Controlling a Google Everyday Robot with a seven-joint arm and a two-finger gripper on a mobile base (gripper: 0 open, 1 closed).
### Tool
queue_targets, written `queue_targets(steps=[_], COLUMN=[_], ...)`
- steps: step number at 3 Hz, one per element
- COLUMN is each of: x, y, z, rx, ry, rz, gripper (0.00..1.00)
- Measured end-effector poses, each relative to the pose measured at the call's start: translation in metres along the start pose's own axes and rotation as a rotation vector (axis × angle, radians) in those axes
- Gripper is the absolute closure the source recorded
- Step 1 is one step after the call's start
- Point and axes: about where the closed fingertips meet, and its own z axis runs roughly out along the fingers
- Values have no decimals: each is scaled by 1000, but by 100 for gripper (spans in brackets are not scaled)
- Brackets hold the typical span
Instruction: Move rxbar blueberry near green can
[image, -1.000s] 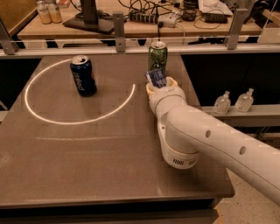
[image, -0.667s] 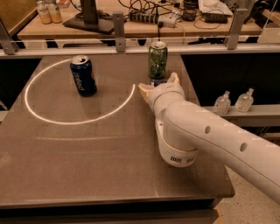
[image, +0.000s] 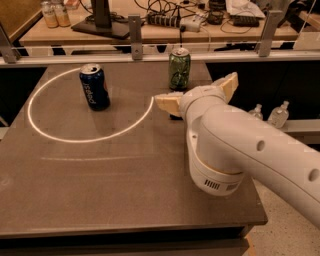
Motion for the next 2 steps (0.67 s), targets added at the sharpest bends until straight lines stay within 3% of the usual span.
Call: queue_targets(steps=[2], x=[35], y=[-89], z=[-69], rx=[39], ry=[91], rz=[-6], gripper=[0])
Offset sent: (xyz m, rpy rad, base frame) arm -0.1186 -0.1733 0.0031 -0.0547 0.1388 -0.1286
